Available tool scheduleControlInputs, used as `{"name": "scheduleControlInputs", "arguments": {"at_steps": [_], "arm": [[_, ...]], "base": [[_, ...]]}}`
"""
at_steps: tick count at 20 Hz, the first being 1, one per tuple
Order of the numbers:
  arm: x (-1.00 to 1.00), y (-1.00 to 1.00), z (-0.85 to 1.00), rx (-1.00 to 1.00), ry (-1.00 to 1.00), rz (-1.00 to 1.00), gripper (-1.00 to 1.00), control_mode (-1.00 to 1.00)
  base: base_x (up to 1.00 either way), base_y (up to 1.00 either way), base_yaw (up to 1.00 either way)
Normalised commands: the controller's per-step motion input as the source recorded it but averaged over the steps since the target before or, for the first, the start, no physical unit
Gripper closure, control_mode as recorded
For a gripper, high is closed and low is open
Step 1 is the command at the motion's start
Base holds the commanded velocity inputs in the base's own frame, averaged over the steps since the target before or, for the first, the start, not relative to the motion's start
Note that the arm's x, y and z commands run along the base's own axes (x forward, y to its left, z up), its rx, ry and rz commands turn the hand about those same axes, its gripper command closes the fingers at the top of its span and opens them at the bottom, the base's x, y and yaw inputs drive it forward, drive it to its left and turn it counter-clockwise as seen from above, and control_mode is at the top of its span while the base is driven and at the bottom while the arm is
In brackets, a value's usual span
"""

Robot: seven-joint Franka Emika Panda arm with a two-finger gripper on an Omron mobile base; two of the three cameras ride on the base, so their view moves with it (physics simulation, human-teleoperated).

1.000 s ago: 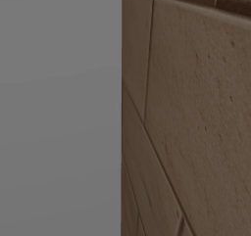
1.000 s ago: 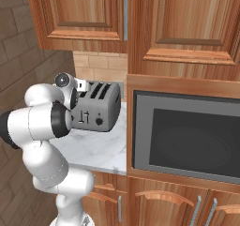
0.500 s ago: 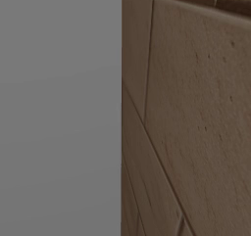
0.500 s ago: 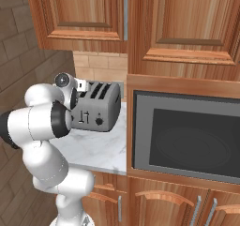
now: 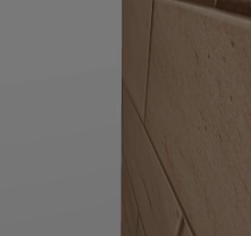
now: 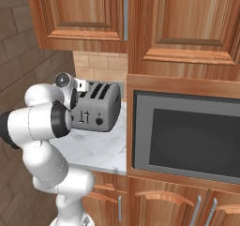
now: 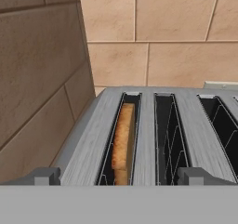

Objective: Start the toaster. Once the lever pops up, take the bread to the plate on the dining counter.

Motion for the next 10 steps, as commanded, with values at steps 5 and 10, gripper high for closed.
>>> {"name": "scheduleControlInputs", "arguments": {"at_steps": [5, 10], "arm": [[0.0, 0.0, 0.0, 0.0, 0.0, 0.0, -1.0, -1.0], [0.0, 0.0, 0.0, 0.0, 0.0, 0.0, -1.0, -1.0]], "base": [[0.0, 0.0, 0.0], [0.0, 0.0, 0.0]]}}
